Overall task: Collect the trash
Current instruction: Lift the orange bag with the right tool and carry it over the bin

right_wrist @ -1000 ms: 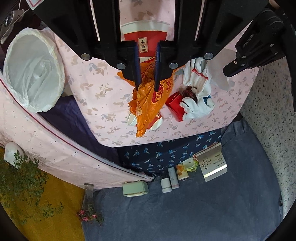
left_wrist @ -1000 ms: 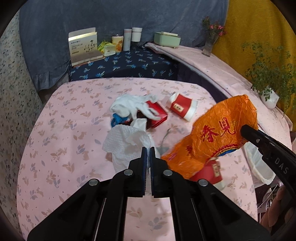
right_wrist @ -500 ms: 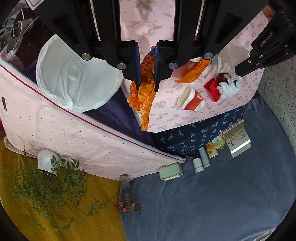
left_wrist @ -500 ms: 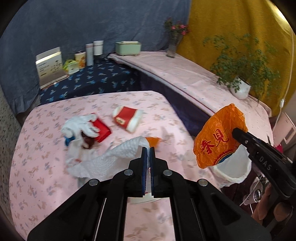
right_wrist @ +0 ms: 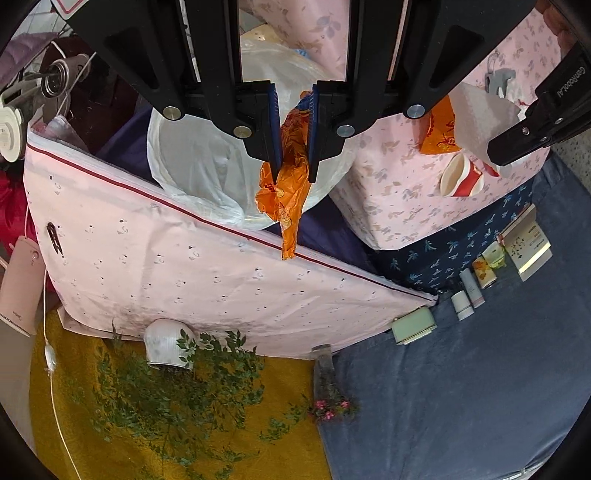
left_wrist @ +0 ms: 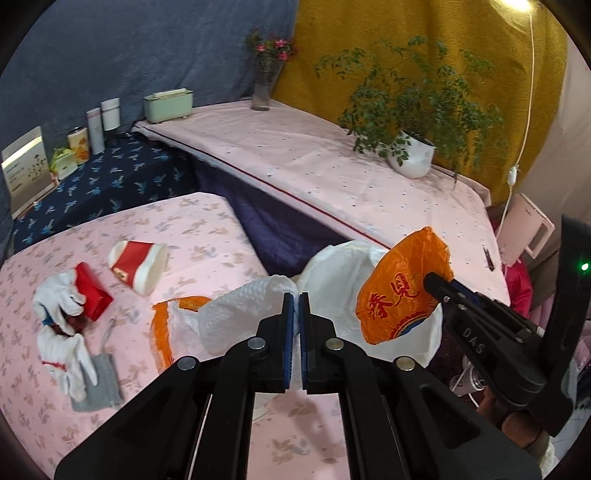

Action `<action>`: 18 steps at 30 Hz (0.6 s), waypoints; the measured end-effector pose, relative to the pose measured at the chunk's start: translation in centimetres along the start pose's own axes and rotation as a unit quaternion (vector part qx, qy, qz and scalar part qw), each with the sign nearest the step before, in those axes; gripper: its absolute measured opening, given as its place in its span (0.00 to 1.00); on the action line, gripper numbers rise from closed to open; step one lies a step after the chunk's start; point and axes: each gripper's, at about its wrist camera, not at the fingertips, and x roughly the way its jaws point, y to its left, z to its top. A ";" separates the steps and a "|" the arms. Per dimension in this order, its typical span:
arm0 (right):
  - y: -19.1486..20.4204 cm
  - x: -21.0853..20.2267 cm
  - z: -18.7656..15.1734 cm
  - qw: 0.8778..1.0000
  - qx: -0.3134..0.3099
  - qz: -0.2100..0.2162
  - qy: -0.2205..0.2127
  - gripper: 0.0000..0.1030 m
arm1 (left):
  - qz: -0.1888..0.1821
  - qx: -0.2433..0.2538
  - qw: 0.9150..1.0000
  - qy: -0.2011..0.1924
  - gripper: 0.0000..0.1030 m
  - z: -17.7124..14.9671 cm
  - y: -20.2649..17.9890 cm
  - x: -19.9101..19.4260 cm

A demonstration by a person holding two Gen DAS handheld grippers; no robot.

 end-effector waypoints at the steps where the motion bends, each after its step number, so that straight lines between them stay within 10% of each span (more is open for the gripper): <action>1: -0.3 0.1 0.0 1.000 0.003 -0.003 0.001 0.11 | -0.004 0.001 1.000 0.001 0.03 0.1 -0.1 0.1; 18: -2.7 1.9 0.6 1.000 0.025 -0.015 0.007 0.11 | -0.031 0.010 0.999 -0.020 0.03 4.2 -1.1 -0.6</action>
